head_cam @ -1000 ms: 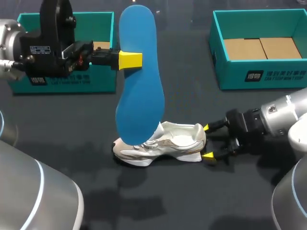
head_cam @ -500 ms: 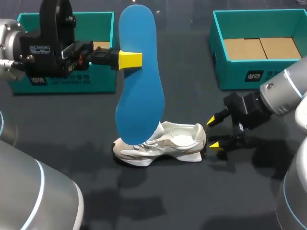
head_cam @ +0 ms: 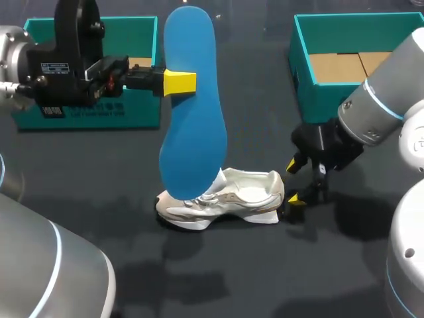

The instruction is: Take the shoe out of the shoebox, open the shoe tongue, remove and reinsert the insole, then place the shoe into the shoebox

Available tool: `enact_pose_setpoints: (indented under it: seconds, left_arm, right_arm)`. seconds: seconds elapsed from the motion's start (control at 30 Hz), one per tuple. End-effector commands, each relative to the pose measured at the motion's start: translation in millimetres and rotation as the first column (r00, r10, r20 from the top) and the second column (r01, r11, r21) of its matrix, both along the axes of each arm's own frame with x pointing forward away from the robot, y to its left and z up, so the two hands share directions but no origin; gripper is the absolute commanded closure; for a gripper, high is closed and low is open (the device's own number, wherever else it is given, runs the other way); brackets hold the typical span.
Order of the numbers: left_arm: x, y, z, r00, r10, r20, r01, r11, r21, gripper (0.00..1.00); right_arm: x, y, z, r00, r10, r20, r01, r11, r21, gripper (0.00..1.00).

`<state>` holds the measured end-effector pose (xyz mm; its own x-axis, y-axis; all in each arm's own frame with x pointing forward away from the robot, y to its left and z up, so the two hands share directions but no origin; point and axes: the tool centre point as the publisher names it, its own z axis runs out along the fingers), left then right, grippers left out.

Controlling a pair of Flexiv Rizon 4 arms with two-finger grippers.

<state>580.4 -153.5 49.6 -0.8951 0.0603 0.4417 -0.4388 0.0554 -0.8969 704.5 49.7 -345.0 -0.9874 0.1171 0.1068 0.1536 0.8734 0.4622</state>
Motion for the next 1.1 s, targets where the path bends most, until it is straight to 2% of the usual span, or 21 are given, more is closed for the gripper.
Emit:
enact_pose_setpoints:
  seconds: [0.03, 0.23, 0.37, 0.6, 0.93, 1.1]
  left_arm:
    - [0.9, -2.0, -0.1, 1.000, -0.001, 0.000, 0.001, 1.000, 0.000, 1.00]
    - [0.9, -2.0, -0.1, 1.000, -0.001, 0.000, 0.001, 1.000, 0.000, 1.00]
    - [0.9, -2.0, -0.1, 1.000, -0.001, 0.000, 0.001, 1.000, 0.000, 1.00]
    - [0.9, -2.0, -0.1, 1.000, -0.001, 0.000, 0.001, 1.000, 0.000, 1.00]
    - [0.9, -2.0, -0.1, 1.000, -0.001, 0.000, 0.001, 1.000, 0.000, 1.00]
    - [0.9, -2.0, -0.1, 1.000, -0.001, 0.000, 0.001, 1.000, 0.000, 1.00]
  right_arm:
    - [-9.1, 10.5, 15.3, 1.000, -0.019, 0.003, 0.019, 0.983, -0.182, 0.00]
    - [-7.2, 20.6, 28.0, 0.997, -0.058, -0.056, 0.034, 0.933, -0.357, 0.00]
    - [-5.3, 24.5, 29.3, 0.993, -0.079, -0.085, 0.037, 0.910, -0.413, 0.00]
    - [-5.4, 26.9, 33.4, 0.999, -0.022, -0.038, 0.002, 0.885, -0.465, 0.00]
    - [-5.4, 26.9, 33.4, 0.999, -0.022, -0.038, 0.002, 0.885, -0.465, 0.00]
    - [-3.7, 36.4, 36.9, 1.000, -0.015, -0.025, 0.001, 0.882, -0.471, 0.00]
